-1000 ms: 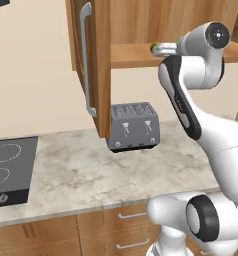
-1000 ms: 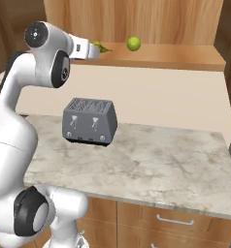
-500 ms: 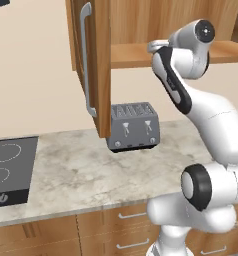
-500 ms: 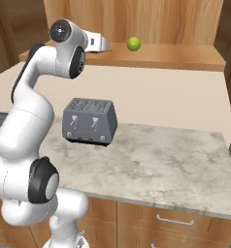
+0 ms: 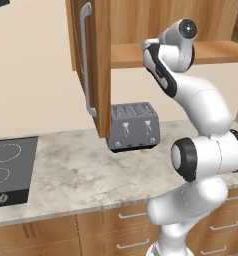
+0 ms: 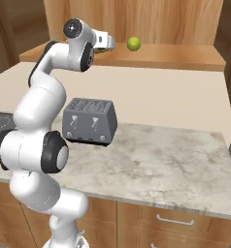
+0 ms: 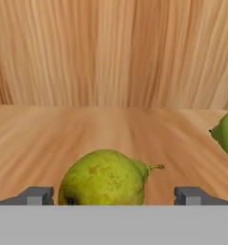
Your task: Pick the pears from the cabinet and place them in one bowl. Pick the potato from the sink and place it in the other bowl.
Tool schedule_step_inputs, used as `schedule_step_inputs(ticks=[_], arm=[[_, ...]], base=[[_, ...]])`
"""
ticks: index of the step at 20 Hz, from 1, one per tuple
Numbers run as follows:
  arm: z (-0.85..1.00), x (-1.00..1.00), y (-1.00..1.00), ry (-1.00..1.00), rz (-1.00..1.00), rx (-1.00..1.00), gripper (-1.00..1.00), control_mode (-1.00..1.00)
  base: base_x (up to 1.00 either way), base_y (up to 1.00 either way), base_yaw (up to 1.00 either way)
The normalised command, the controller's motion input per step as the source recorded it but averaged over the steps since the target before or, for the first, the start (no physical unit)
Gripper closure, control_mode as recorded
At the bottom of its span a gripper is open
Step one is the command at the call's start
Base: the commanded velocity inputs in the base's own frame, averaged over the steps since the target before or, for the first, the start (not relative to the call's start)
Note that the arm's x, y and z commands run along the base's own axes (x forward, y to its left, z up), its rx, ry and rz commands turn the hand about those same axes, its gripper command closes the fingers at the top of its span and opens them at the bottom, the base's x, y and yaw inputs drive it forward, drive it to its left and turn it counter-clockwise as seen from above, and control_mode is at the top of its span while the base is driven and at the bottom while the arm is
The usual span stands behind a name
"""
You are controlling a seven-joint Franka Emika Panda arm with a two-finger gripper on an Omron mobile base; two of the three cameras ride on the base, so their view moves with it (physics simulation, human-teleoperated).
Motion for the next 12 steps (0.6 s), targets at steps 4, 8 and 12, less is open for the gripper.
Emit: schedule_step_inputs(ticks=[4,8,12], arm=[[-0.19,0.15,0.01,0.02,0.0,0.01,-1.0,-1.0],[-0.1,0.0,0.02,0.0,0.0,0.01,1.0,-1.0],[0.02,-0.01,0.0,0.0,0.0,0.0,1.0,-1.0]], base=[[0.0,0.0,0.0],[0.0,0.0,0.0],[0.0,0.0,0.0]])
